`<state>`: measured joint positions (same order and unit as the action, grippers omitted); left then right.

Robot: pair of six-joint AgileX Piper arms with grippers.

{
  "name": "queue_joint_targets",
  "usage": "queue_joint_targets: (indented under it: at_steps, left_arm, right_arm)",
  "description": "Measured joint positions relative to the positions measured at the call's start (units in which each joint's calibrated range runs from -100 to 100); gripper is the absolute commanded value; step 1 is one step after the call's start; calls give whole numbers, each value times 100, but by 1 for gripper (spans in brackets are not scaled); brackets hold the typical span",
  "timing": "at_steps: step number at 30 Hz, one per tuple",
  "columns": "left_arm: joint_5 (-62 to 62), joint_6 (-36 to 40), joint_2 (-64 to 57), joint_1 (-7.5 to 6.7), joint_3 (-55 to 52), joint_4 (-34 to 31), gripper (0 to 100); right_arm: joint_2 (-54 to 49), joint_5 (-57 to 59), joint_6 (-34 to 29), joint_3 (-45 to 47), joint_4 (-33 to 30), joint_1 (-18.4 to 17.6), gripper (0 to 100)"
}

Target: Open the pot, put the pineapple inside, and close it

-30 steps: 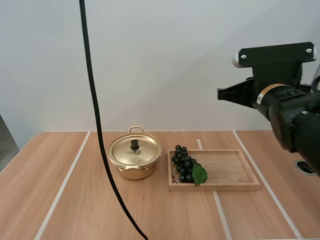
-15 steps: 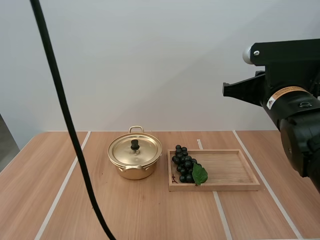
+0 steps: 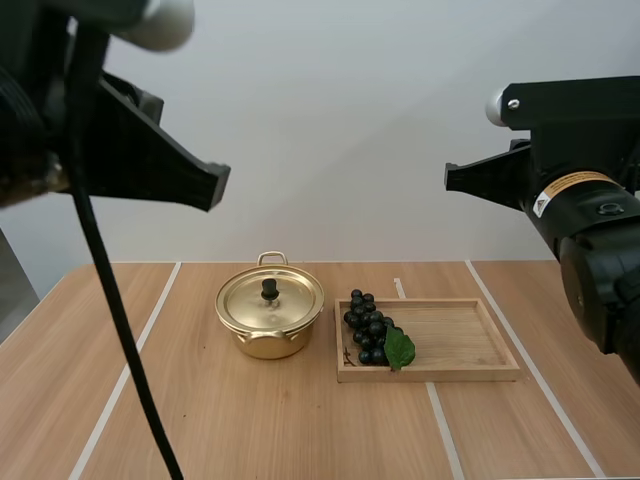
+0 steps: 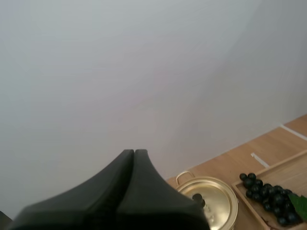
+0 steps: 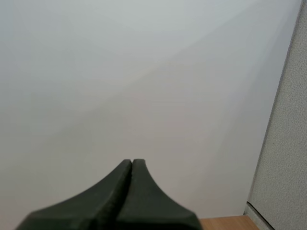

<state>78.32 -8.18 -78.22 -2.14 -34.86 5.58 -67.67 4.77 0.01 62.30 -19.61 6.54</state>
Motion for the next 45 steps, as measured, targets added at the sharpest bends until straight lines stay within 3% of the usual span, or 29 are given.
queue_joint_targets:
  at_steps: [10,15,20,26,34,45]
  left_arm:
    - [-2130,22,10,318,-1633,-248,1]
    - [-2358,262,-9,530,-2129,-256,0]
    - [-2538,459,-268,618,-2584,-256,0]
    - [-3061,531,-406,597,-3348,-394,0]
    - [-3935,541,-406,268,-3927,-558,0]
    - [-4331,29,-203,261,-4810,-558,0]
  right_arm:
    - [-11,0,0,0,-161,-95,0]
    - [-13,-17,0,0,-138,-248,0]
    - [-150,-17,0,45,-91,-268,0]
    - [-639,-41,0,646,-99,-268,0]
    - [-996,297,0,1745,-800,-226,0]
    - [-1150,406,0,1843,-874,-171,0]
